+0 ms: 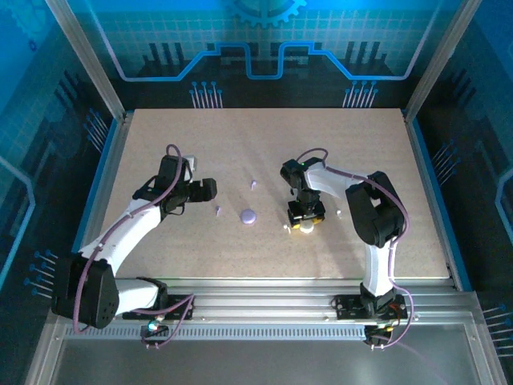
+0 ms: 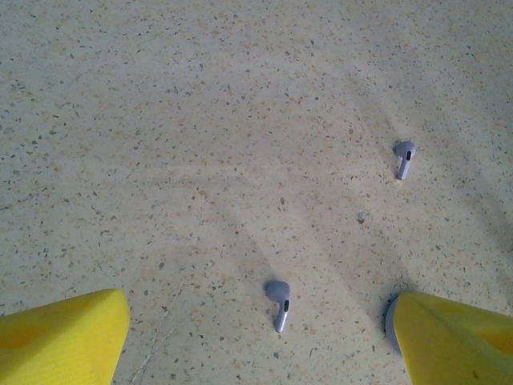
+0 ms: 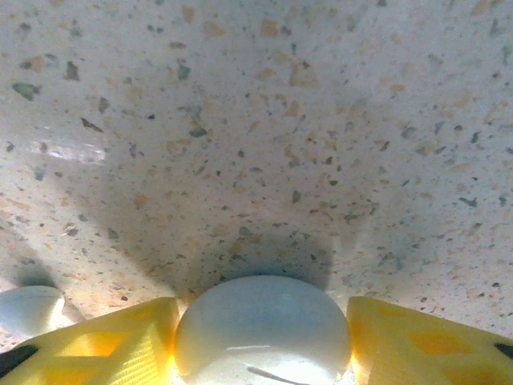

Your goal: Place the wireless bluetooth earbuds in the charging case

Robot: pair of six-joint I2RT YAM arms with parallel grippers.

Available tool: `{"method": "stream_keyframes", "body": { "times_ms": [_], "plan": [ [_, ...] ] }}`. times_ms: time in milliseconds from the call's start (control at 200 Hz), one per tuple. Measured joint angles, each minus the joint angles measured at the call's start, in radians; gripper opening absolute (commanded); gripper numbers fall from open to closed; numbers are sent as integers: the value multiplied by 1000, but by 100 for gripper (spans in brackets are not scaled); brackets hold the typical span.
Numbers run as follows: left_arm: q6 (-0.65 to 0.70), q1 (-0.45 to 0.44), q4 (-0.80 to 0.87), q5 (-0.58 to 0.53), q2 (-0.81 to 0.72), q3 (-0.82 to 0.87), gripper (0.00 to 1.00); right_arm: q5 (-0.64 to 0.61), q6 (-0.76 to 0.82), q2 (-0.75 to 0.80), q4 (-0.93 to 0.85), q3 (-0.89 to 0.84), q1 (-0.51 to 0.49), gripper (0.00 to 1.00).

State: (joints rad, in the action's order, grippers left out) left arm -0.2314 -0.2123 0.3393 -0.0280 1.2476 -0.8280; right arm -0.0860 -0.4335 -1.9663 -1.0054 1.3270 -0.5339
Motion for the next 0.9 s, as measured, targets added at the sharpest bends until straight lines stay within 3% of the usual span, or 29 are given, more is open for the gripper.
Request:
{"method": "stream_keyframes", "body": {
  "times_ms": [115, 460, 655, 900],
  "plan": [
    [0, 0, 0, 0, 0, 0, 86, 1, -2, 0, 1, 0, 3, 46],
    [13, -31, -55, 80, -4, 16, 79, 23, -29, 89, 40, -83, 22, 44],
    [44, -155, -283, 174, -65, 186, 77, 69, -76, 222, 80, -110, 53, 43],
    [47, -294, -705, 287, -61, 395, 73, 157, -165, 376, 173, -111, 56, 44]
  ]
}}
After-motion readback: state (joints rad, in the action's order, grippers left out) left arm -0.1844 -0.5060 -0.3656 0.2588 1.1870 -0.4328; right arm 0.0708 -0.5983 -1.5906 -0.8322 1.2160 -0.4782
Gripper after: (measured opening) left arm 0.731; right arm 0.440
